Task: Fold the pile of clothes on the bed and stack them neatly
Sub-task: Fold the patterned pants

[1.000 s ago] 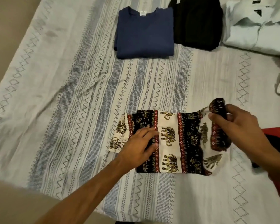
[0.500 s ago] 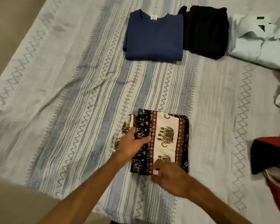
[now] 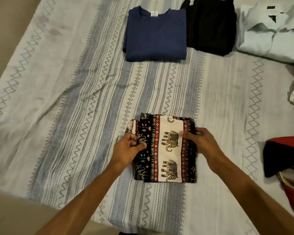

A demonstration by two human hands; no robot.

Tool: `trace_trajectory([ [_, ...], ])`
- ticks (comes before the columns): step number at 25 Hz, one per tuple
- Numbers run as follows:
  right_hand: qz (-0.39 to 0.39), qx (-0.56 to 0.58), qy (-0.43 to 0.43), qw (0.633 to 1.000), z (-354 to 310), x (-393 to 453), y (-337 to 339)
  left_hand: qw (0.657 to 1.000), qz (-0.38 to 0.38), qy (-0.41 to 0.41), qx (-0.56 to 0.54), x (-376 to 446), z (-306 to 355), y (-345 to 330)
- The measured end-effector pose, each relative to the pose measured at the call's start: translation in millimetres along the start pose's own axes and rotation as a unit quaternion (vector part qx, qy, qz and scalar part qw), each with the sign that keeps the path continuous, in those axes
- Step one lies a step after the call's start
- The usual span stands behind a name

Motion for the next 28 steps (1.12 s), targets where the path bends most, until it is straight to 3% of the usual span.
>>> trace_trajectory([
  [2, -0.096, 0.024, -0.05, 0.994, 4.1, 3.7, -9.8, 0.999, -0.027, 0.006, -0.023, 7.0, -4.3, 1.2],
  [4, -0.138, 0.063, -0.059, 0.987, 13.9, 3.5, -17.8, 0.996, -0.056, -0.004, -0.063, 7.1, -3.9, 3.3],
  [7, -0.125, 0.145, 0.0, 0.981, 21.2, -3.7, -27.1, 0.988, -0.087, -0.014, -0.123, 5.2, -6.5, 8.6],
  [10, -0.092, 0.134, 0.065, 0.984, 19.0, -6.4, -29.9, 0.981, -0.082, -0.011, -0.176, 3.5, -9.8, 11.6],
  [14, -0.034, 0.135, 0.028, 0.99, 11.0, 13.0, -22.7, 0.982, -0.055, -0.022, -0.178, 0.8, -9.7, 7.9],
  [20, -0.066, 0.144, 0.033, 0.987, -3.8, 21.5, -10.1, 0.982, -0.072, -0.017, -0.175, 4.2, -10.7, 8.6],
  [24, -0.127, 0.011, 0.085, 0.988, 6.6, 16.1, -14.1, 0.977, -0.078, -0.02, -0.196, 6.8, -16.1, 7.3],
  [28, -0.044, -0.058, 0.158, 0.985, 3.6, 17.9, -17.2, 0.97, -0.071, -0.003, -0.232, 6.7, -18.1, 6.8],
])
Point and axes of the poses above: each hand's wrist, its own x-axis towards the middle knuckle, its own y-axis out of the back of the hand, z = x × y, the point moved 2 cm from there along x, towards the middle knuckle, and after that the axes turned 14 degrees about x, right-handed, at the moved point
